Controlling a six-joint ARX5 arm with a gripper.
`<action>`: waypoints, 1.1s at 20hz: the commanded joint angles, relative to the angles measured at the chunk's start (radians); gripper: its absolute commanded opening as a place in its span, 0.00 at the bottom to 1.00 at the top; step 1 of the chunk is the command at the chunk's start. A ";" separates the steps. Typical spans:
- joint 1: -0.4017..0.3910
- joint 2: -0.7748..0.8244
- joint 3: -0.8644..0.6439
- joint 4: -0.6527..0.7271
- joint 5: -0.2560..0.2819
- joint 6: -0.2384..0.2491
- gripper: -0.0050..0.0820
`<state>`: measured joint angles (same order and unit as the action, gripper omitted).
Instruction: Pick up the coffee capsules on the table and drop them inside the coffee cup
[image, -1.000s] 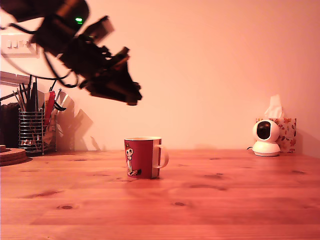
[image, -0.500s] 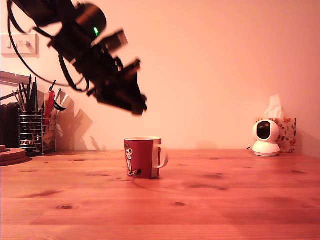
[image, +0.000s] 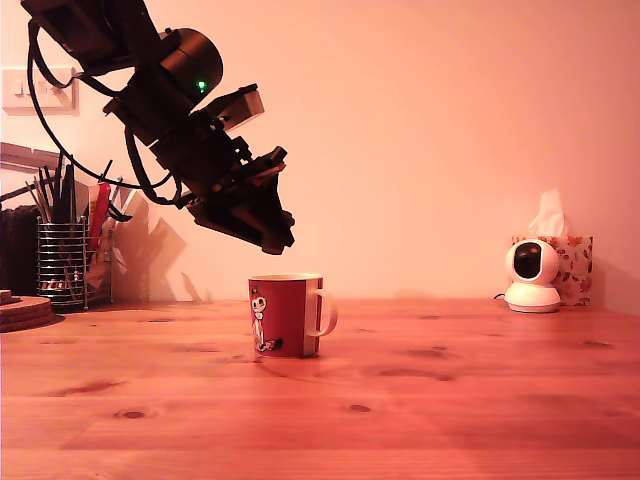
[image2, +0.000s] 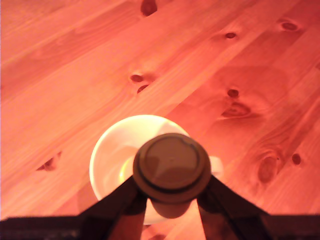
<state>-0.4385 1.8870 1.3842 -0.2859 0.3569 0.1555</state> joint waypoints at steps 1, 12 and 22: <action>-0.003 0.023 0.011 0.016 0.000 0.012 0.33; -0.013 0.005 0.011 0.063 0.010 0.062 0.37; 0.029 -0.095 0.011 0.065 0.051 0.026 0.04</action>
<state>-0.4248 1.7859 1.3861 -0.2241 0.4015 0.1917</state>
